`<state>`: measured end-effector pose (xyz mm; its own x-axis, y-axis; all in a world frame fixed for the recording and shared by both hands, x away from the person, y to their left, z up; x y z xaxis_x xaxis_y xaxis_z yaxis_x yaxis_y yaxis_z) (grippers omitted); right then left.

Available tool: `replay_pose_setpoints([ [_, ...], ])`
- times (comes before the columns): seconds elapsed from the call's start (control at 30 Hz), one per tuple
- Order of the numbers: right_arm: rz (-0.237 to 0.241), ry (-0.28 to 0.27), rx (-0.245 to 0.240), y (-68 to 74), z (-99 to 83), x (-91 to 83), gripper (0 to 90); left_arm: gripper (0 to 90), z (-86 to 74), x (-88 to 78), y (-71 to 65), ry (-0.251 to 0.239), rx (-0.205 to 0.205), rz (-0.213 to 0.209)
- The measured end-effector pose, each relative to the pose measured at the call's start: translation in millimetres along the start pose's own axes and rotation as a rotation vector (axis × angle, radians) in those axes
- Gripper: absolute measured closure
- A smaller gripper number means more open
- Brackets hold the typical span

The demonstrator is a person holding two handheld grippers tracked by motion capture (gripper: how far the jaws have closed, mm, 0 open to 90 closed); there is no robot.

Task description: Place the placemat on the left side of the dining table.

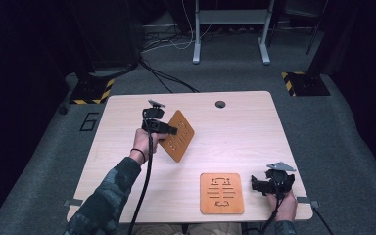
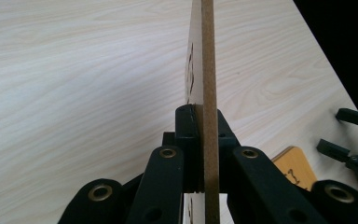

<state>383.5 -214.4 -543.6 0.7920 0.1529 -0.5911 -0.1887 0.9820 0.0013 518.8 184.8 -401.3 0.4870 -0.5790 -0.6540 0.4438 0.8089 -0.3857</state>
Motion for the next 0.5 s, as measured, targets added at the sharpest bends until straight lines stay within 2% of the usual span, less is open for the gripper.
replay_pose_setpoints([
  [0.2,-0.001,-0.004,0.001,0.0,-0.1,0.2,0.0,86.2,-2.1,-14.2,21.6,-0.027,-0.042,0.029],
  [0.5,-0.001,-0.004,0.002,0.1,-0.1,0.2,0.0,86.2,-8.9,-32.1,46.0,-0.048,-0.092,0.071],
])
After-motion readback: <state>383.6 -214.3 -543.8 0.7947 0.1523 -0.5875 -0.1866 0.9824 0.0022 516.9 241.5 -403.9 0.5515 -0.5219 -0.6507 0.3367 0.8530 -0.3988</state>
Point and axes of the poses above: each handheld gripper's, and its own axes: x roughly forward along the jaws, z roughly out of its top, y roughly to its left, the point moved 2 cm from there along x, roughly forward along the jaws, and after that the axes turned 8 degrees about -y, right-handed, at the moved point
